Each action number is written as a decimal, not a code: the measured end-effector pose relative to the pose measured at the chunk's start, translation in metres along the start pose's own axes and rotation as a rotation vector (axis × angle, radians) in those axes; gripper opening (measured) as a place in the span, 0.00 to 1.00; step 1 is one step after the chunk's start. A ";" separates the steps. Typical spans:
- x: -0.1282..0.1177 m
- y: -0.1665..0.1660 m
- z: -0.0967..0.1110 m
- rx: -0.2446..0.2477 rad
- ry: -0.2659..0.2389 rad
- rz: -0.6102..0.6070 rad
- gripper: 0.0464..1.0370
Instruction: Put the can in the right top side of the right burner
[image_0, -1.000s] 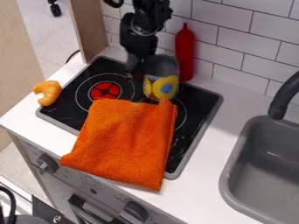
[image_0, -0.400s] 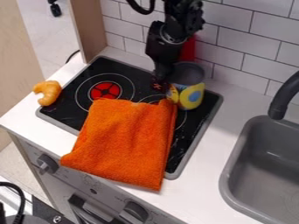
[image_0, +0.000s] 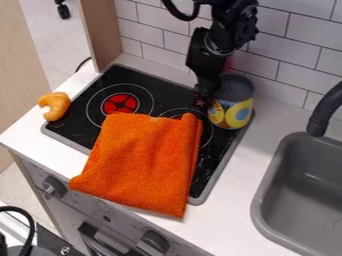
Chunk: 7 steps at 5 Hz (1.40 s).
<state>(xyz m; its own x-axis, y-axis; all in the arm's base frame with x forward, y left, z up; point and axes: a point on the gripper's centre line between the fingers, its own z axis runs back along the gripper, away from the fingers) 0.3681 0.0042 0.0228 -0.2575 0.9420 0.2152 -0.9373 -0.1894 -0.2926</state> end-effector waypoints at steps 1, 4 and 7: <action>-0.007 0.003 0.005 0.003 0.017 0.014 0.96; -0.004 0.001 0.019 0.001 0.050 0.028 0.96; 0.072 -0.013 0.002 -0.103 -0.068 -0.071 0.96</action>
<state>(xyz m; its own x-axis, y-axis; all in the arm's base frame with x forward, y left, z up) 0.3611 0.0741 0.0442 -0.2099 0.9303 0.3008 -0.9255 -0.0899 -0.3680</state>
